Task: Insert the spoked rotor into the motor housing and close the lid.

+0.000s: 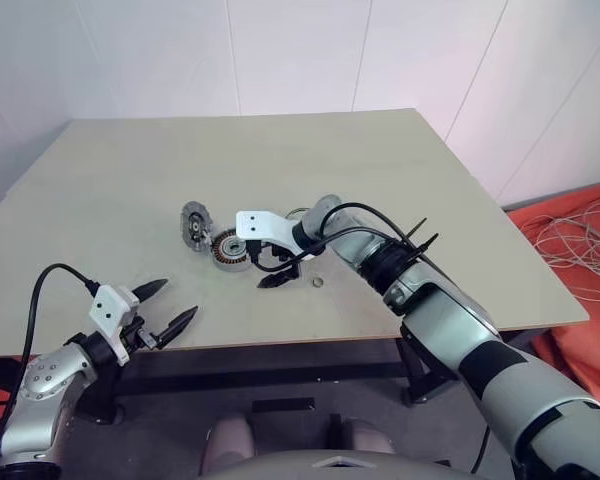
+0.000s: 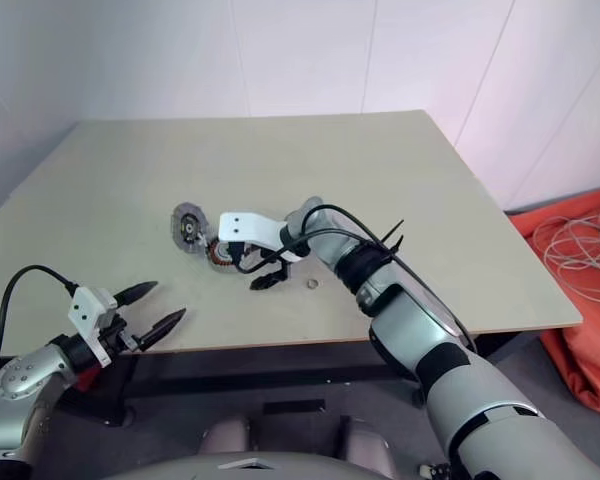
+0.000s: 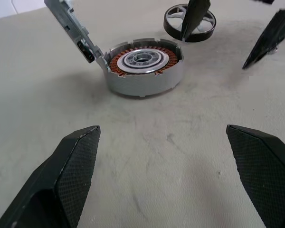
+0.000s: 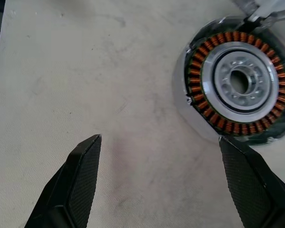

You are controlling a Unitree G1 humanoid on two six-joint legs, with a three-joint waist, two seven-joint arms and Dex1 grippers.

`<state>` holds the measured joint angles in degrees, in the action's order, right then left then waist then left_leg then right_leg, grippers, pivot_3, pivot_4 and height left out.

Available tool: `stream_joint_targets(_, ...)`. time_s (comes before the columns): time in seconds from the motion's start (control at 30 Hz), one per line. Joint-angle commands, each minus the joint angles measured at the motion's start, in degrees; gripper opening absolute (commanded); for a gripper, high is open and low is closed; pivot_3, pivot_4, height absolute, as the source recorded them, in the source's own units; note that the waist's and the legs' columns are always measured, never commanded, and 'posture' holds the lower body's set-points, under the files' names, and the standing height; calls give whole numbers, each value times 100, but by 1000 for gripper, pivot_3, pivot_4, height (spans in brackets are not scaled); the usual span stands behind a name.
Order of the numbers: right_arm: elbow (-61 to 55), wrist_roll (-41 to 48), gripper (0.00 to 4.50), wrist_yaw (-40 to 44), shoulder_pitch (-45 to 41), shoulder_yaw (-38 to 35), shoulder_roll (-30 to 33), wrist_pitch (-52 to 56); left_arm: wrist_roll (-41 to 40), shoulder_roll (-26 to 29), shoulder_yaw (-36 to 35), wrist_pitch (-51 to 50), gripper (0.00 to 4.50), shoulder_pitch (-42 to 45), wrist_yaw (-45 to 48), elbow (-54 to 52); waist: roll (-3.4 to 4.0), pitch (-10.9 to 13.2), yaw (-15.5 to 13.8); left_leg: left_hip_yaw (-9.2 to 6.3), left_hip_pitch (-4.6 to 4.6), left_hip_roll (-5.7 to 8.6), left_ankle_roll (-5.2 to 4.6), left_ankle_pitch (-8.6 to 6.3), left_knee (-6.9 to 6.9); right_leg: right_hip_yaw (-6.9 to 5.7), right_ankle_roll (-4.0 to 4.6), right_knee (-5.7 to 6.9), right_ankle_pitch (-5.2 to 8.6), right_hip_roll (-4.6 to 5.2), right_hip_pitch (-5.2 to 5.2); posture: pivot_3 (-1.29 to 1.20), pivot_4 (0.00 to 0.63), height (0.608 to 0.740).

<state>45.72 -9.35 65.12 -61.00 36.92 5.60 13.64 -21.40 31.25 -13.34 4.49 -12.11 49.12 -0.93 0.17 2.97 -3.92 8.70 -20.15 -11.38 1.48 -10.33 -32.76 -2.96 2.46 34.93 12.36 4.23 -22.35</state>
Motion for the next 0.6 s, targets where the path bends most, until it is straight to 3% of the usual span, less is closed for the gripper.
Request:
stream_joint_targets(0.03, 108, -95, 4452, 9, -243, -136, -213, -226, -11, -36, -66, 45, 4500, 59, -161, -300, 0, 0, 4, 1, 3, -1, 0, 0, 0, 0, 0, 2, 0, -1, 0, 0, 0, 740)
stream_joint_targets(0.6, 723, -372, 4452, -62, -692, -511, -588, -656, -60, -118, -134, 77, 4500, -210, -301, -407, 3, 3, 121, 2, 6, -14, 26, 13, -3, 1, 21, 58, 11, -9, -32, 0, 0, 740)
